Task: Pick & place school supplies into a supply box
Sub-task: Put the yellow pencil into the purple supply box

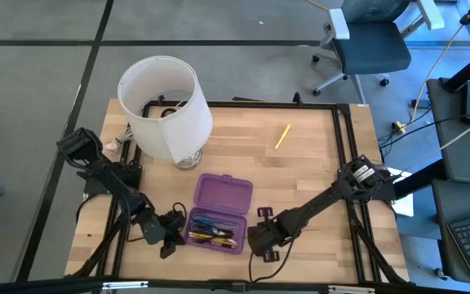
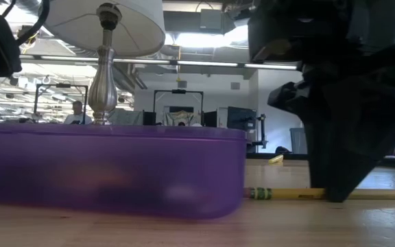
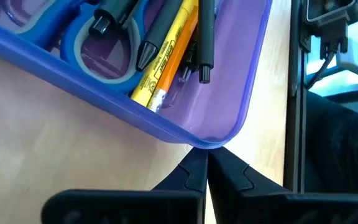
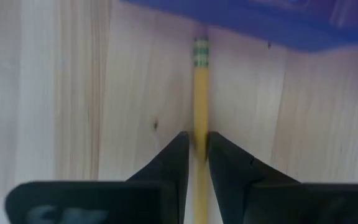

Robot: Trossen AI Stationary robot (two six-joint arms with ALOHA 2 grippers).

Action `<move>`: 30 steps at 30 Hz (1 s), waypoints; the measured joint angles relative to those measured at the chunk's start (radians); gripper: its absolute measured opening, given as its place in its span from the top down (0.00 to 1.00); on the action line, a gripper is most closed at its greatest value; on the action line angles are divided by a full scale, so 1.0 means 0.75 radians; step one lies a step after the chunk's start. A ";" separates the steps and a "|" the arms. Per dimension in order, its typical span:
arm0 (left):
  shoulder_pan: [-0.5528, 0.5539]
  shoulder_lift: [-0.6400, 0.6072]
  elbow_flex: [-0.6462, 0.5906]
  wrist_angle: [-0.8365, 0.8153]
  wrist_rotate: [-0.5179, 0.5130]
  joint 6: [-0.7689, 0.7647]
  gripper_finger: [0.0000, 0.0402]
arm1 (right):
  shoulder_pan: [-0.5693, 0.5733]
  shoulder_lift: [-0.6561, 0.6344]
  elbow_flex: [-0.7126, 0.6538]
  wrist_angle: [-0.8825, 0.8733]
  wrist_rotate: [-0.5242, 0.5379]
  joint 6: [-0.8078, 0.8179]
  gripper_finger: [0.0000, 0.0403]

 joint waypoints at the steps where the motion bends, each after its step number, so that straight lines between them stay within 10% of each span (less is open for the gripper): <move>1: 0.001 0.000 0.000 0.000 0.002 -0.002 0.99 | -0.004 0.001 0.000 0.012 0.000 0.000 0.83; 30: -0.010 -0.002 0.000 -0.001 0.032 -0.002 1.00 | -0.026 0.057 0.009 0.279 0.030 -0.073 0.84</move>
